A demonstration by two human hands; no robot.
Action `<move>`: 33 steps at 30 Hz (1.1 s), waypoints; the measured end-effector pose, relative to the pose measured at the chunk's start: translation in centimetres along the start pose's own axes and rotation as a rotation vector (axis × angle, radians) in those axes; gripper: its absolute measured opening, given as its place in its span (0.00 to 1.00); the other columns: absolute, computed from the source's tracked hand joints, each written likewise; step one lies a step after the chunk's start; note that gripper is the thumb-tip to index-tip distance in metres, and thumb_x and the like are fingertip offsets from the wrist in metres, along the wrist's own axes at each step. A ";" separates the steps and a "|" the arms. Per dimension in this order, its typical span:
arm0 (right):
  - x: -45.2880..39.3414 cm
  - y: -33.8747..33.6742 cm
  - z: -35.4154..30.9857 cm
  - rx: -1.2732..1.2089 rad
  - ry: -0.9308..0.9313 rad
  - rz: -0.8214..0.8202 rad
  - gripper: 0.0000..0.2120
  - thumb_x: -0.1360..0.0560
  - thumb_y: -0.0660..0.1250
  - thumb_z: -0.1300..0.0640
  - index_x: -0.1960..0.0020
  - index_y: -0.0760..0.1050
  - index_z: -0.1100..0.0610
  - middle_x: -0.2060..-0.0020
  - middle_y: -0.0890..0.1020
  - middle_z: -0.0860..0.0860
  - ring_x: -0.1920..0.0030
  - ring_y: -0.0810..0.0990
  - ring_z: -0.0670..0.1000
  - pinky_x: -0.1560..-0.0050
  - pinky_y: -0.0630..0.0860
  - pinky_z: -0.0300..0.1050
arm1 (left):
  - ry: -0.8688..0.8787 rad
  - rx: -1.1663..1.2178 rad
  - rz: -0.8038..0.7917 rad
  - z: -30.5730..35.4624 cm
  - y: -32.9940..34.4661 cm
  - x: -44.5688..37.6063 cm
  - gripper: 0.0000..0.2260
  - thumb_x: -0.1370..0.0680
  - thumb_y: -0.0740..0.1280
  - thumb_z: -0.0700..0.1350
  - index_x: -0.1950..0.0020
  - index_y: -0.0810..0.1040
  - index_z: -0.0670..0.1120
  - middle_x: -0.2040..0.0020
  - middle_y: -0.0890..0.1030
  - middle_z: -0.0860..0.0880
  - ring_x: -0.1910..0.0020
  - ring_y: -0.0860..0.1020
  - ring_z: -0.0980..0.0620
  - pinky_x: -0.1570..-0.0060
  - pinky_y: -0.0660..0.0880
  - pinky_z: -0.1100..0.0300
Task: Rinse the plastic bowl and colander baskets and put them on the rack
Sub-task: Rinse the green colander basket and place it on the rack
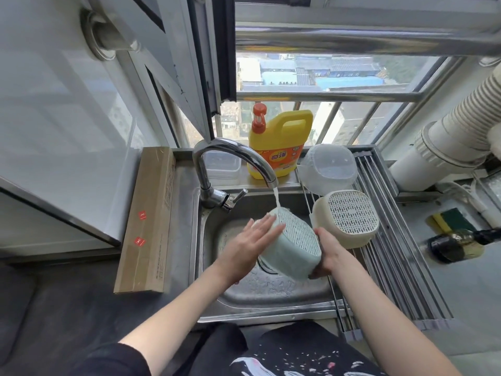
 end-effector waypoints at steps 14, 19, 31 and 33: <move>0.3 -1.2 -3.1 0.255 -0.338 0.330 0.12 0.23 0.62 0.51 0.61 0.73 0.58 0.68 0.81 0.54 0.64 0.81 0.53 0.55 0.78 0.48 | -1.398 1.778 0.269 -8.8 0.4 -2.5 0.19 0.18 0.53 0.53 0.35 0.62 0.39 0.37 0.72 0.36 0.38 0.73 0.39 0.48 0.75 0.52; -0.1 -1.0 -2.7 0.275 -0.358 0.354 0.11 0.24 0.61 0.51 0.61 0.72 0.57 0.68 0.81 0.53 0.65 0.80 0.53 0.55 0.76 0.47 | -1.454 2.279 0.699 -9.2 -0.1 -5.2 0.16 0.16 0.50 0.46 0.34 0.62 0.36 0.40 0.72 0.34 0.50 0.76 0.45 0.46 0.76 0.59; -0.7 0.6 -4.2 0.377 -0.446 0.350 0.15 0.23 0.57 0.52 0.67 0.70 0.54 0.74 0.77 0.49 0.72 0.75 0.48 0.68 0.70 0.42 | -1.818 2.177 0.700 -10.3 -2.8 -4.9 0.18 0.19 0.50 0.37 0.69 0.59 0.44 0.73 0.58 0.50 0.75 0.55 0.56 0.74 0.54 0.65; -1.0 1.0 -4.3 0.424 -0.449 0.339 0.15 0.23 0.57 0.50 0.65 0.71 0.55 0.73 0.78 0.49 0.72 0.76 0.48 0.68 0.71 0.42 | -1.798 2.188 0.672 -10.5 -2.9 -4.8 0.17 0.21 0.48 0.34 0.70 0.59 0.45 0.73 0.59 0.50 0.75 0.56 0.56 0.76 0.54 0.64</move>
Point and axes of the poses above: each hand's wrist, its own x-axis away from the middle knuckle, its own y-axis out of the palm, z = x × y, the point moved 8 cm from there along -x, towards the middle knuckle
